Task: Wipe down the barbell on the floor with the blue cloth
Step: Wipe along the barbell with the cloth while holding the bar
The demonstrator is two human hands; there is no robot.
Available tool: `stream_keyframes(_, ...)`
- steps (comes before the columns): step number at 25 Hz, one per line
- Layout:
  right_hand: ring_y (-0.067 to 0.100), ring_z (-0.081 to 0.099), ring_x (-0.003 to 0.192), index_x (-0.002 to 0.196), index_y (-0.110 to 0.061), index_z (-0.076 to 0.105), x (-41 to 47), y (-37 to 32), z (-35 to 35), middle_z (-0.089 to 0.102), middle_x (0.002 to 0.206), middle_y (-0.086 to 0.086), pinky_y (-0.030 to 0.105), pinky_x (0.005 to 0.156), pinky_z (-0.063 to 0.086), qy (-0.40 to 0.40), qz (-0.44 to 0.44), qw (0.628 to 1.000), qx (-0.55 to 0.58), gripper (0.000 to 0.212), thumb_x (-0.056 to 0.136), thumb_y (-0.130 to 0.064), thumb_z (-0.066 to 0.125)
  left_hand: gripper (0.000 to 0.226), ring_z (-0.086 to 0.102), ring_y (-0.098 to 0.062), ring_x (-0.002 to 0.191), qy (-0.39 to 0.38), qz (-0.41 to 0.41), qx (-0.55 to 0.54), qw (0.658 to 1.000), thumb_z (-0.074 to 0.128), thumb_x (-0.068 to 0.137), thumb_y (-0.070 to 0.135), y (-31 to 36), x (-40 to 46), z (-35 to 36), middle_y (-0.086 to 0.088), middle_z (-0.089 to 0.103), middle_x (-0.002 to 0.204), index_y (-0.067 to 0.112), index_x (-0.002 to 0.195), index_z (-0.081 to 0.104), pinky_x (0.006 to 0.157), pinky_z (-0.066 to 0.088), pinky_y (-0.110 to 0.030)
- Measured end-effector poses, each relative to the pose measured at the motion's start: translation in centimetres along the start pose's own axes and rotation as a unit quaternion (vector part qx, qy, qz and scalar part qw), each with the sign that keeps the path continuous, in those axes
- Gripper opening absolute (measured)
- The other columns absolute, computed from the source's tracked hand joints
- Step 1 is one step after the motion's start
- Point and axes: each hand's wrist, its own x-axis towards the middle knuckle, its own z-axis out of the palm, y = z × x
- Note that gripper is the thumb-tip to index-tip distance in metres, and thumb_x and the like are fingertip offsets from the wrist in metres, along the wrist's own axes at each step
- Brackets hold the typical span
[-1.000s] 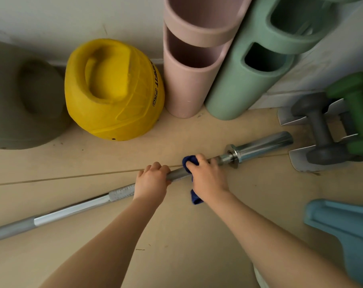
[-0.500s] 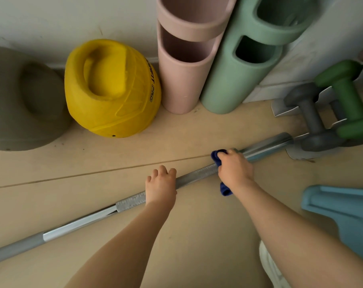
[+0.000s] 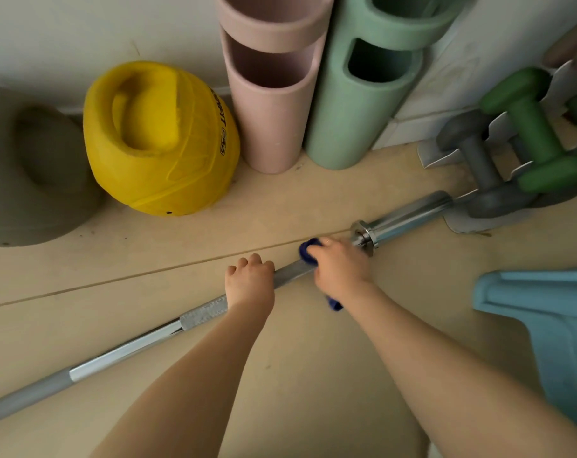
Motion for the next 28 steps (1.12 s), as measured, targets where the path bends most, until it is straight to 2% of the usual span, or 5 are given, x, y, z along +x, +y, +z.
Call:
stream_keyframes(3,0.033,0.053,0.107,0.116,-0.02,0.059,-0.4,-0.3,1.1,0.054,0.127,0.0,0.035,0.073,0.046,-0.016,-0.089,0.995,0.042,0.037,0.081,-0.01,0.051,0.038,0.048,-0.025,0.116,-0.002,-0.003,-0.002,1.0,0.061,0.087,0.018,0.0,0.2,-0.4,-0.004,0.052,0.122,0.019,0.123,0.051,0.098,0.034,-0.033)
stream_keyframes(8,0.033,0.049,0.112,0.127,-0.019,0.046,1.1,1.5,0.9,0.046,0.134,0.006,0.038,0.078,0.045,0.055,0.113,0.991,-0.045,0.042,0.087,-0.007,0.049,0.048,0.047,-0.024,0.122,0.017,-0.004,-0.056,0.998,0.062,0.087,0.022,-0.8,0.5,-0.6,-0.003,0.052,0.128,0.016,0.131,0.043,0.107,0.031,-0.033)
stream_keyframes(12,0.034,0.058,0.097,0.121,-0.018,0.055,-0.8,0.3,2.3,0.055,0.129,0.01,0.039,0.068,0.049,0.074,-0.041,0.993,-0.079,0.05,0.075,-0.002,0.062,0.047,0.053,-0.023,0.118,0.02,-0.021,-0.08,0.996,0.061,0.088,0.025,-1.5,1.0,-1.3,0.001,0.058,0.124,0.022,0.132,0.044,0.113,0.029,-0.037)
stream_keyframes(22,0.031,0.054,0.1,0.123,-0.023,0.053,0.7,-0.3,1.4,0.051,0.13,0.004,0.035,0.068,0.05,0.058,-0.08,0.993,-0.061,0.054,0.072,-0.008,0.066,0.03,0.057,-0.025,0.104,0.036,-0.015,-0.113,0.993,0.054,0.093,0.028,-2.6,1.9,-2.0,-0.002,0.062,0.113,0.021,0.122,0.053,0.095,0.036,-0.032)
stream_keyframes(28,0.031,0.043,0.114,0.123,-0.02,0.051,1.9,-1.7,0.1,0.047,0.133,0.005,0.037,0.08,0.043,0.026,0.039,0.999,-0.027,0.038,0.089,-0.007,0.042,0.028,0.052,-0.026,0.109,0.067,-0.01,-0.1,0.993,0.054,0.092,0.024,-1.9,0.6,-0.4,-0.002,0.058,0.114,0.017,0.119,0.052,0.095,0.035,-0.032)
